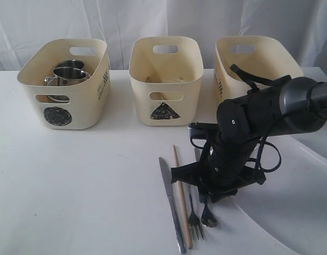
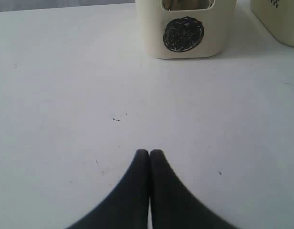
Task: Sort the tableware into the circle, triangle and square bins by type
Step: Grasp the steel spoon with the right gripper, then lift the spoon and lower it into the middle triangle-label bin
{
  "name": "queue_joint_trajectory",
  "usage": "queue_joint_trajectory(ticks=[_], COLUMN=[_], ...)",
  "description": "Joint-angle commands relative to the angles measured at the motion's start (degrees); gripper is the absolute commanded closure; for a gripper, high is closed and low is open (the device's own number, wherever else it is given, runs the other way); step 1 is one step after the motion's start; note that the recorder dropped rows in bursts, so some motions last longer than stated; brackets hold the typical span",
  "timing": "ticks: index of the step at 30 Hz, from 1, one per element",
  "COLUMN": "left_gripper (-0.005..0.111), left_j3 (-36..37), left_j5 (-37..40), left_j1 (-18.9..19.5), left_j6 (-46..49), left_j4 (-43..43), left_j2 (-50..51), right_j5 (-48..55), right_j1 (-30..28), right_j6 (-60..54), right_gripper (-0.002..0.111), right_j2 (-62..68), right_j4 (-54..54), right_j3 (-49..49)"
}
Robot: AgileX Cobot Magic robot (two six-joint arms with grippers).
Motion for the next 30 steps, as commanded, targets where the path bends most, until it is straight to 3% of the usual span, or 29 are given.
queue_joint_trajectory(ticks=[1,3,21,30], left_gripper=[0.106,0.106,0.106,0.106], left_j3=[0.25,0.25,0.25,0.25], left_j5=[0.15,0.15,0.15,0.15], left_j1=[0.23,0.23,0.23,0.23], left_j6=[-0.01,-0.01,-0.01,-0.01], left_j4=[-0.63,-0.63,-0.63,-0.63], left_j2=[-0.22,-0.22,-0.22,-0.22], right_j5=[0.16,0.16,-3.72,-19.13], right_j1=[0.05,0.05,0.05,0.05], right_j6=[-2.04,-3.53,-3.57,-14.41], right_gripper=[0.103,0.108,0.108,0.108], right_j2=[1.06,1.06,-10.8,-17.85], right_j4=[0.43,1.19,1.9,1.9], right_j3=[0.39,0.39,0.39,-2.07])
